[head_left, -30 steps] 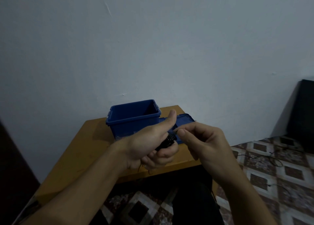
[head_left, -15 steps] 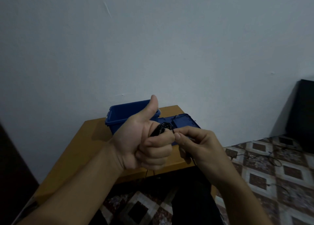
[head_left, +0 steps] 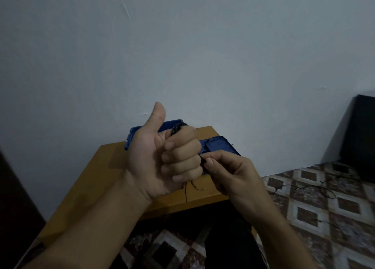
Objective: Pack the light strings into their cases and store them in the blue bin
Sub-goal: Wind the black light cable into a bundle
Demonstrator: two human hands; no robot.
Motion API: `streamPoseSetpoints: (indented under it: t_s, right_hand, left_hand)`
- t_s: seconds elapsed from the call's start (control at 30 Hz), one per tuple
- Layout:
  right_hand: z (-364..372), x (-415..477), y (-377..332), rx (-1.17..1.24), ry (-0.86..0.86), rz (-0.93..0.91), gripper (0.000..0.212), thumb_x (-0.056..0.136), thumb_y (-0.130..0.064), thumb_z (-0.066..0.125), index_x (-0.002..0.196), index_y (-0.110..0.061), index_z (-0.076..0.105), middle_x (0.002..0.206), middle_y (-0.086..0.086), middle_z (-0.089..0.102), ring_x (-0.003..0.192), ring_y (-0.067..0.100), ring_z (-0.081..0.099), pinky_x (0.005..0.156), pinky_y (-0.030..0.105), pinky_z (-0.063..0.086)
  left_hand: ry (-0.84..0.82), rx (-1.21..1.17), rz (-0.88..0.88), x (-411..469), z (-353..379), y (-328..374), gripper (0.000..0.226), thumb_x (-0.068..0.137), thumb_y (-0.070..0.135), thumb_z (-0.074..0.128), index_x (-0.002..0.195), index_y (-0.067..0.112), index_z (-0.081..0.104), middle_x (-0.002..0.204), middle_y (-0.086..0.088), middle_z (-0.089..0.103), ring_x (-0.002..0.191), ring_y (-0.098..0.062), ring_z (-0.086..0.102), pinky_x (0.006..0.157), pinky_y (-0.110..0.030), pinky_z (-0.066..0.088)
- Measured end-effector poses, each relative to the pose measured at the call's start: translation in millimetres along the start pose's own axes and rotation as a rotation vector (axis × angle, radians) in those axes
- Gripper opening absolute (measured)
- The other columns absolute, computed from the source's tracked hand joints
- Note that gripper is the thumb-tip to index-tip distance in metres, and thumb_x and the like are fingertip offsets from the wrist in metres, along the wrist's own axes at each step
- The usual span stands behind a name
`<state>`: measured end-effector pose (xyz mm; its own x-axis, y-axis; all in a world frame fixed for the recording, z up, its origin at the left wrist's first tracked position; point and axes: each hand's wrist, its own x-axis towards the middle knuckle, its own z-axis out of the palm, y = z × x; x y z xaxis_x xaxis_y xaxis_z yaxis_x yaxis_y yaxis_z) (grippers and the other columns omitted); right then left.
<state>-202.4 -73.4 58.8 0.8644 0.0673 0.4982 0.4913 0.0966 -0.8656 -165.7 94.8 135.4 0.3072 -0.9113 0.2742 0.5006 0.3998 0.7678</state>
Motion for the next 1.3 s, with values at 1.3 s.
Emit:
streamPoseSetpoints:
  t_s: [1.3]
  right_hand:
    - [-1, -5, -19, -0.219, -0.034, 0.047, 0.029, 0.089, -0.042, 0.061, 0.079, -0.017, 0.073, 0.051, -0.010, 0.043, 0.046, 0.007, 0.034, 0.047, 0.020, 0.030]
  left_hand:
    - [0.788, 0.719, 0.397, 14, 17, -1, 0.033, 0.105, 0.018, 0.035, 0.091, 0.004, 0.061, 0.105, -0.018, 0.074, 0.104, -0.033, 0.070, 0.091, -0.038, 0.051]
